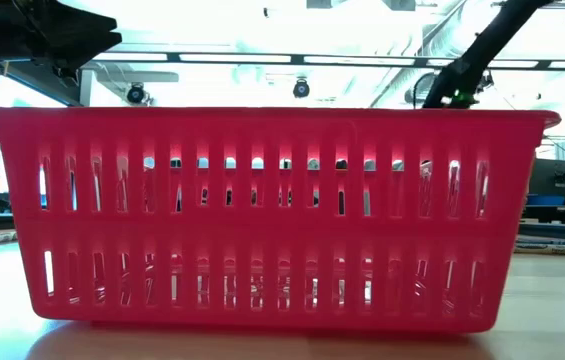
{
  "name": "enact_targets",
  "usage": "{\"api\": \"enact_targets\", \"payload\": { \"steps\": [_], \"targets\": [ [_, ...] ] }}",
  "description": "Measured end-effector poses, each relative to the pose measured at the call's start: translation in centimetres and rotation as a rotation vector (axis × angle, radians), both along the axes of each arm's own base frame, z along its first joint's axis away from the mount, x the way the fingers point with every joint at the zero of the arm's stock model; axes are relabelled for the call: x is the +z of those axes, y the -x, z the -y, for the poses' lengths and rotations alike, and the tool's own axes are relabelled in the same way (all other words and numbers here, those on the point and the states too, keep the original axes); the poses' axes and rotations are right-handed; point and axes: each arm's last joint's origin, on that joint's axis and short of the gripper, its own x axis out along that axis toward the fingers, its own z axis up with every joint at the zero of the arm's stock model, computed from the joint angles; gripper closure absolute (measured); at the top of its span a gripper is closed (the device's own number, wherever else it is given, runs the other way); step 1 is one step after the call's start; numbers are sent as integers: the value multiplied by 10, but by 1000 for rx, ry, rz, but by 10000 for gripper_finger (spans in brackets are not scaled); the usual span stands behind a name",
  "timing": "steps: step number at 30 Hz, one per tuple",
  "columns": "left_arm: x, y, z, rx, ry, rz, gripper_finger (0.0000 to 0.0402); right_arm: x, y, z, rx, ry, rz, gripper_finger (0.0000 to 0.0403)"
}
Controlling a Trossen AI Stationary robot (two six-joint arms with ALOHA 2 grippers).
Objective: Sort crayons
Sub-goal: Put the orange crayon into the yellow bin
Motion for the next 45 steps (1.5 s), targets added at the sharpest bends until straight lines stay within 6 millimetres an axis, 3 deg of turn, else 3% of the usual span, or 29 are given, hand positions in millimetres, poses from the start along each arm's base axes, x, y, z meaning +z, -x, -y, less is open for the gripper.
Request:
{"api": "enact_targets", "payload": {
  "steps": [5,10,19,27,36,45],
  "targets": [
    [0,0,0,0,0,0,284,35,-6,-22,-3,35,133,401],
    [0,0,0,0,0,0,284,61,-31,-59,82,32,227,402],
    [0,0,0,0,0,-1,284,84,-82,-160,249,-24,154,402],
    [0,0,0,0,-1,-1,284,88,-108,-257,310,-60,137,402],
    [0,0,0,0,-1,-1,284,88,-101,-348,216,-105,137,402],
    [1,0,0,14,-49,-2,284,89,-77,-418,54,-193,190,402]
  ]
}}
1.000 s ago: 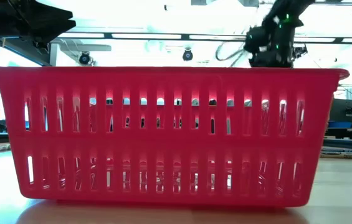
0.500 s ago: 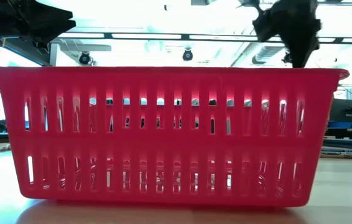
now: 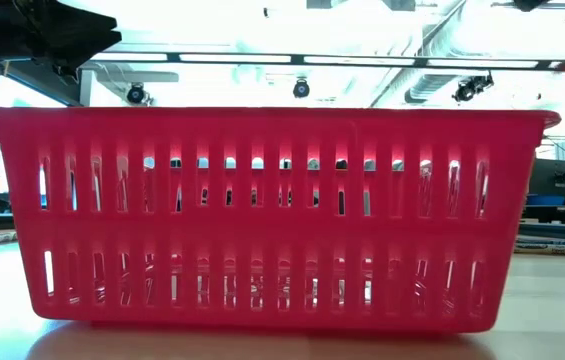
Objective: Sort crayons
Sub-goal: Put the orange crayon into the yellow bin
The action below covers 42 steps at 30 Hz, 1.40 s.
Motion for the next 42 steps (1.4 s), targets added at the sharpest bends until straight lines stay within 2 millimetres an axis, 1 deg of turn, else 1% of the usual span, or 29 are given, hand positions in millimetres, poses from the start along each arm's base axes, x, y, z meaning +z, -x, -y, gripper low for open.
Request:
{"api": "enact_targets", "payload": {
  "steps": [3,6,8,11,13,19,25,32,42],
  "targets": [
    [3,1,0,13,-35,17,284,-3,3,-21,-22,-27,47,402],
    [6,2,-1,18,-36,49,284,-10,3,-40,-18,-52,56,402],
    [8,3,-1,18,-30,65,284,-18,2,-50,12,-62,26,402],
    [8,3,-1,16,-24,69,284,-29,1,-57,83,-69,-60,402],
    [8,3,-1,13,-12,73,284,-36,-1,-59,115,-41,-88,402],
    [8,3,-1,12,-12,71,284,-55,-12,-57,117,26,-155,402],
    [8,3,-1,13,-13,71,284,-72,-28,-53,208,-3,-225,402],
    [8,3,-1,13,-14,70,284,-75,-33,-48,224,-8,-233,402],
    [8,3,-1,13,-14,71,284,-75,-33,-53,262,-33,-213,402]
  ]
}}
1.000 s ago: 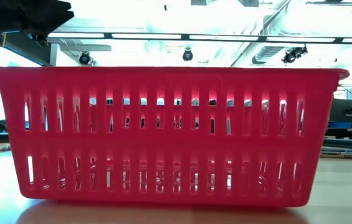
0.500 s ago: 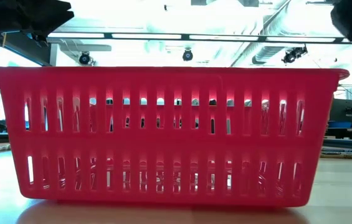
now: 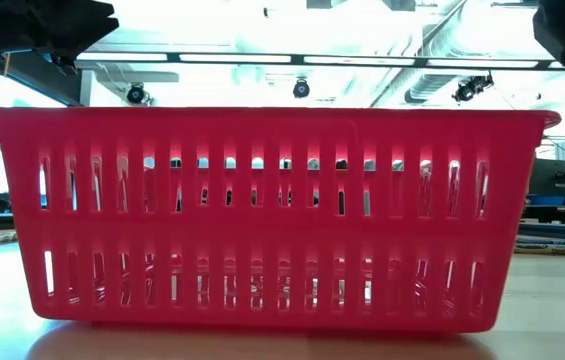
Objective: Sort crayons
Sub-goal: Put the orange crayon into the yellow bin
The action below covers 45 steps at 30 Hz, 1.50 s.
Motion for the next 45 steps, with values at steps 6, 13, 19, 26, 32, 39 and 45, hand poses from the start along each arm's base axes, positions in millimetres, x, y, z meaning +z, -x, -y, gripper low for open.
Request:
{"api": "enact_targets", "payload": {
  "steps": [6,13,19,26,32,39,45],
  "targets": [
    [0,0,0,0,-1,0,284,0,-2,-1,32,-16,23,402],
    [0,0,0,0,0,0,284,0,-2,-1,79,-21,33,402],
    [0,0,0,0,0,0,284,0,-2,-1,78,-21,33,402],
    [0,0,0,0,0,0,284,0,-2,-1,76,-15,37,392],
    [0,0,0,0,0,0,284,0,-3,-1,73,-11,49,365],
    [0,0,0,0,0,0,284,1,-6,-4,74,-38,86,332],
    [0,0,0,0,0,0,284,1,-6,-4,74,-37,84,323]
  ]
}}
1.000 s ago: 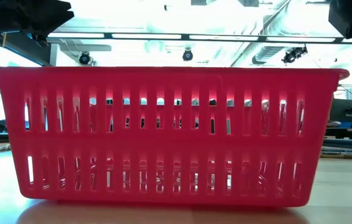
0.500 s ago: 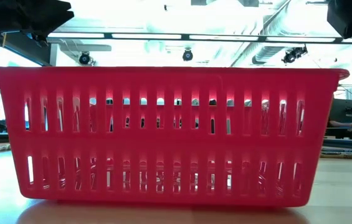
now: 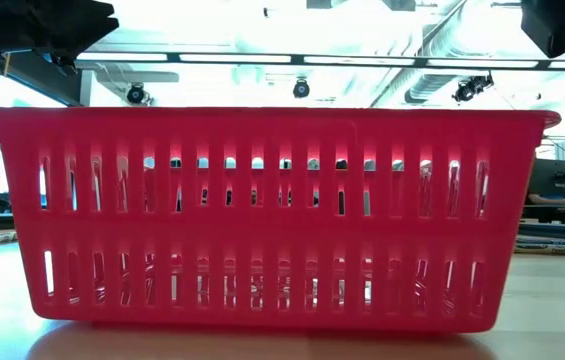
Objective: Sort crayons
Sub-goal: Put the orange crayon into the yellow bin
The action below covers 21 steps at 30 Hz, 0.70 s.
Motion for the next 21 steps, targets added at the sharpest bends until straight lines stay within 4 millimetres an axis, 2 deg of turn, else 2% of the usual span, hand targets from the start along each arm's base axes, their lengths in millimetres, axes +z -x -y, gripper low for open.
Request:
{"api": "enact_targets", "payload": {
  "steps": [6,9,12,15,17,21],
  "targets": [
    [0,0,0,-1,1,1,284,7,0,6,34,44,-28,325],
    [0,0,0,-1,1,1,284,17,-2,23,54,184,-55,325],
    [0,0,0,-1,1,1,284,23,-5,49,52,384,-72,325],
    [0,0,0,0,1,1,284,20,-10,80,37,554,-106,325],
    [0,0,0,0,1,1,284,15,-15,103,45,600,-150,325],
    [0,0,0,-1,1,1,284,2,-22,155,74,574,-246,325]
  ]
}}
